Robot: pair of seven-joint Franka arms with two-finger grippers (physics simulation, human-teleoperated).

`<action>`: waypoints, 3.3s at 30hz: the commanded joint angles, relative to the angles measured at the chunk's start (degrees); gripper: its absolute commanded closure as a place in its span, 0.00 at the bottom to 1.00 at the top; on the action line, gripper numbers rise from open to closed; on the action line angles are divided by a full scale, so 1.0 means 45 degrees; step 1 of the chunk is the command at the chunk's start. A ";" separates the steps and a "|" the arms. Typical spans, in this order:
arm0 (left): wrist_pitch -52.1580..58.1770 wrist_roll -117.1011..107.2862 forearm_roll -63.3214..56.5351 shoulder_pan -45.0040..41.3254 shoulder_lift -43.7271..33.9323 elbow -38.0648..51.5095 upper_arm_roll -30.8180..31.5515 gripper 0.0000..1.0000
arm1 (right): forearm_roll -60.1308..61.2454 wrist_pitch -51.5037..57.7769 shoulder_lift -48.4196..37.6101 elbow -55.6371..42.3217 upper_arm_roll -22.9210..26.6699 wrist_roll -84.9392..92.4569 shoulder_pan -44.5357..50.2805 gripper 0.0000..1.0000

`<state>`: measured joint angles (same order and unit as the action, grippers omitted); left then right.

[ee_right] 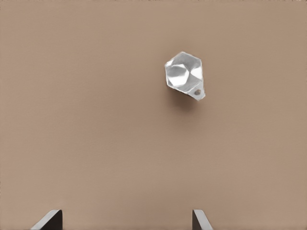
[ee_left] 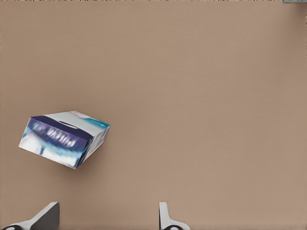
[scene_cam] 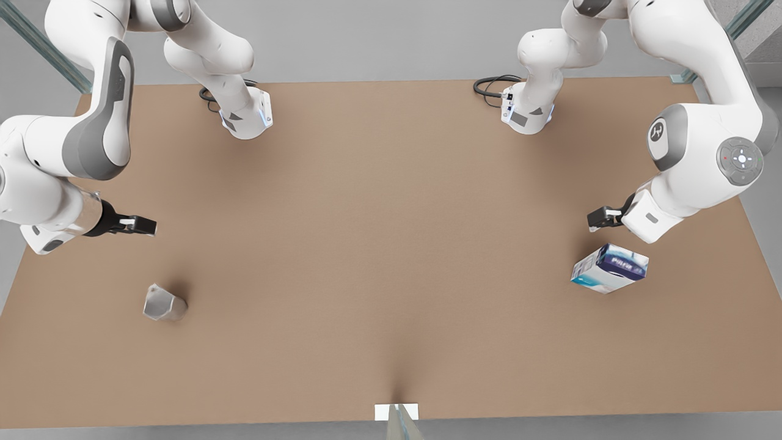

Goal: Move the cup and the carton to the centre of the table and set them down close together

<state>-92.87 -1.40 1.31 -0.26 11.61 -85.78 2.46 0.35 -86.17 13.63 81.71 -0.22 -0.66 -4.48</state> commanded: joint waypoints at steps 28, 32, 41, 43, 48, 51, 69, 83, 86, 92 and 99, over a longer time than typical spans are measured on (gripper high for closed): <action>-0.1023 0.0018 -0.0292 -0.0001 -0.0431 -0.1347 -0.0078 0.00 | 0.5157 -1.1300 0.2323 0.5945 0.1415 1.0734 0.0174 0.00; -0.1023 0.0018 -0.0273 -0.0001 -0.0411 -0.1445 -0.0078 0.00 | 0.3478 -1.1065 0.3046 0.5086 0.1396 0.9523 0.0546 0.00; -0.1277 0.0018 -0.0136 -0.0001 -0.0216 -0.1465 -0.0058 0.00 | 0.1543 -0.9835 0.4393 0.3328 0.1396 0.4796 0.0936 0.00; -0.1277 0.0018 -0.0136 -0.0001 -0.0216 -0.1465 -0.0058 0.00 | 0.1543 -0.9757 0.4686 0.3034 0.1454 0.4874 0.0917 0.00; -0.1316 -0.0002 -0.0136 0.0000 -0.0059 -0.1465 -0.0058 0.00 | 0.1582 -0.9854 0.4726 0.3073 0.1747 0.5108 0.0917 0.00; -0.1296 -0.0002 -0.0136 0.0000 -0.0040 -0.1465 -0.0058 0.00 | 0.1621 -0.9952 0.4745 0.3132 0.1845 0.5187 0.0917 0.00; -0.1238 -0.0002 -0.0155 0.0000 0.0038 -0.1426 -0.0059 0.00 | 0.1621 -1.0675 0.5487 0.3444 0.1825 0.5441 0.1249 0.00; -0.1296 -0.0021 -0.0175 0.0019 0.0077 -0.1347 -0.0058 0.00 | 0.1660 -1.1163 0.5585 0.3386 0.1825 0.5323 0.1268 0.79; -0.1316 -0.0021 -0.0175 -0.0001 0.0077 -0.1347 -0.0078 0.00 | 0.1836 -1.1124 0.5585 0.3308 0.1826 0.5323 0.1288 0.79; -0.1315 -0.0021 -0.0175 -0.0001 0.0058 -0.1308 -0.0059 0.00 | 0.1797 -1.0987 0.5527 0.3093 0.1845 0.5343 0.1268 0.79; -0.1316 -0.0002 -0.0253 0.0019 -0.0001 -0.1308 -0.0390 0.00 | 0.1699 -0.9249 0.4277 0.3230 0.1728 0.5148 0.1288 0.79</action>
<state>-98.79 -1.41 0.30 0.16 11.54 -91.67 0.71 8.30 -127.69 32.64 96.24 7.49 22.37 1.32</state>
